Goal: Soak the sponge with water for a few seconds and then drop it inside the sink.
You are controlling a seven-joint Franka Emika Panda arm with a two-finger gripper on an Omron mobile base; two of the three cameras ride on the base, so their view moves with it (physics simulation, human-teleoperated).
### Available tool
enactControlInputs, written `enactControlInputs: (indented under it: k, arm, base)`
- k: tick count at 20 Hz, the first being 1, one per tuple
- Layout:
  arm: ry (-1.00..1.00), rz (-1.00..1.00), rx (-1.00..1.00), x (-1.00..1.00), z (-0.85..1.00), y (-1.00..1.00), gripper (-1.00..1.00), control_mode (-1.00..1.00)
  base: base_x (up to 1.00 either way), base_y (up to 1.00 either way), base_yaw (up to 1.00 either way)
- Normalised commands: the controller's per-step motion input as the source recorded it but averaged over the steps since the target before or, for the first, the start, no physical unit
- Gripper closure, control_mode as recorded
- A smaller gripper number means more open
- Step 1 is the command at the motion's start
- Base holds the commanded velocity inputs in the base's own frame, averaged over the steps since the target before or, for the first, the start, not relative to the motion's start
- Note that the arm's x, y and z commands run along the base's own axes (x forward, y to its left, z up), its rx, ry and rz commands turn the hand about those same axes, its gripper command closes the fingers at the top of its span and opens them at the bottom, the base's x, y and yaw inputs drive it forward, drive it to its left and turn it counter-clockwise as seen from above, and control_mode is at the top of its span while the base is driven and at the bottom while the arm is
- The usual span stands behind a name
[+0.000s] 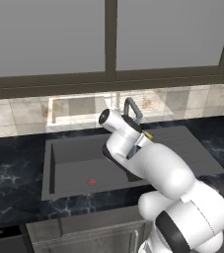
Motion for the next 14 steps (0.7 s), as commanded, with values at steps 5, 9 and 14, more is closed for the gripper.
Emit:
enactControlInputs:
  k: [5, 9, 14]
  arm:
    - [0.0, 0.01, 0.0, 0.13, -0.12, 0.0, 1.0, -1.0]
    - [0.0, 0.02, 0.0, 0.19, -0.17, 0.0, 1.0, -1.0]
    - [0.0, 0.02, 0.0, 0.2, -0.14, 0.0, 1.0, -1.0]
  base:
    - [0.0, 0.0, 0.0]
    - [0.0, 0.0, 0.0]
    - [0.0, 0.0, 0.0]
